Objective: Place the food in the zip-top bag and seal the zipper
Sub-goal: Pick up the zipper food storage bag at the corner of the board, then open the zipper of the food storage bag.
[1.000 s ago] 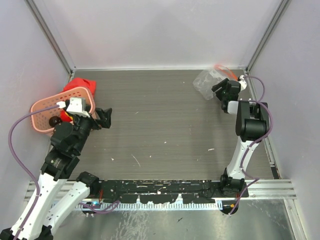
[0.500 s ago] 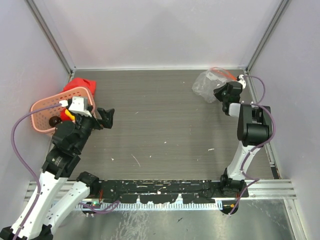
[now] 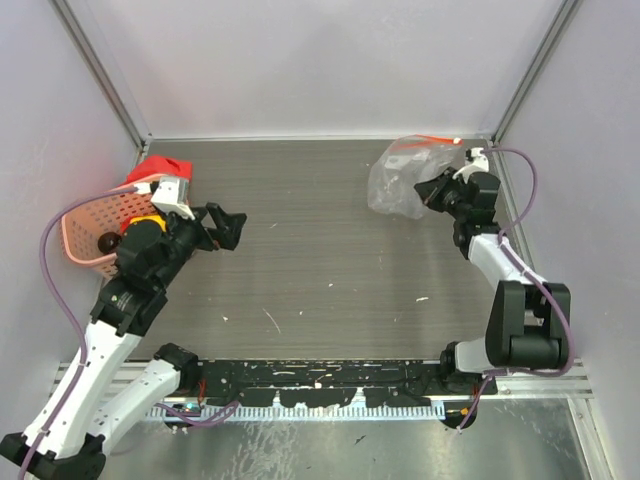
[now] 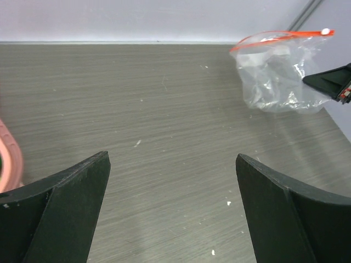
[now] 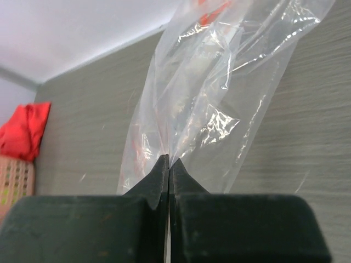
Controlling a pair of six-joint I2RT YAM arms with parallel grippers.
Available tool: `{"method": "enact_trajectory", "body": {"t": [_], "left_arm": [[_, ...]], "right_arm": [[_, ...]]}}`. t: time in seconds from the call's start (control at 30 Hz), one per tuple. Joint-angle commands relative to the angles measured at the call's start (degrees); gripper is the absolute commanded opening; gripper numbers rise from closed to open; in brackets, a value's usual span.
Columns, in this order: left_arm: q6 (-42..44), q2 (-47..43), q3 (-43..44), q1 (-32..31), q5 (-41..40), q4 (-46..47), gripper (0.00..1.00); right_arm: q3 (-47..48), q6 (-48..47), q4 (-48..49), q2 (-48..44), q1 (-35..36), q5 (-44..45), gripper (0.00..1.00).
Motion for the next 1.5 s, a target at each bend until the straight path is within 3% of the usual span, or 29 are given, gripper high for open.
{"method": "enact_trajectory", "body": {"t": [0.0, 0.2, 0.57, 1.13, 1.47], "left_arm": [[-5.23, 2.17, 3.04, -0.25, 5.78, 1.81, 0.98], [-12.93, 6.18, 2.0, -0.23, 11.48, 3.16, 0.98], [-26.46, 15.74, -1.86, -0.21, 20.69, 11.15, 0.98], [-44.77, 26.63, -11.82, -0.23, 23.78, 26.7, 0.98], [-49.23, 30.99, -12.99, -1.16, 27.68, 34.11, 0.98]], "right_arm": [[-2.13, -6.44, -4.42, -7.28, 3.0, -8.31, 0.01], [-5.89, -6.68, -6.42, -15.93, 9.59, -9.06, 0.01], [-15.18, -1.55, 2.33, -23.63, 24.77, -6.8, 0.01], [-18.22, 1.33, 10.2, -24.87, 37.68, -1.17, 0.01], [-18.14, 2.38, 13.72, -22.19, 40.63, -0.4, 0.01]]}}
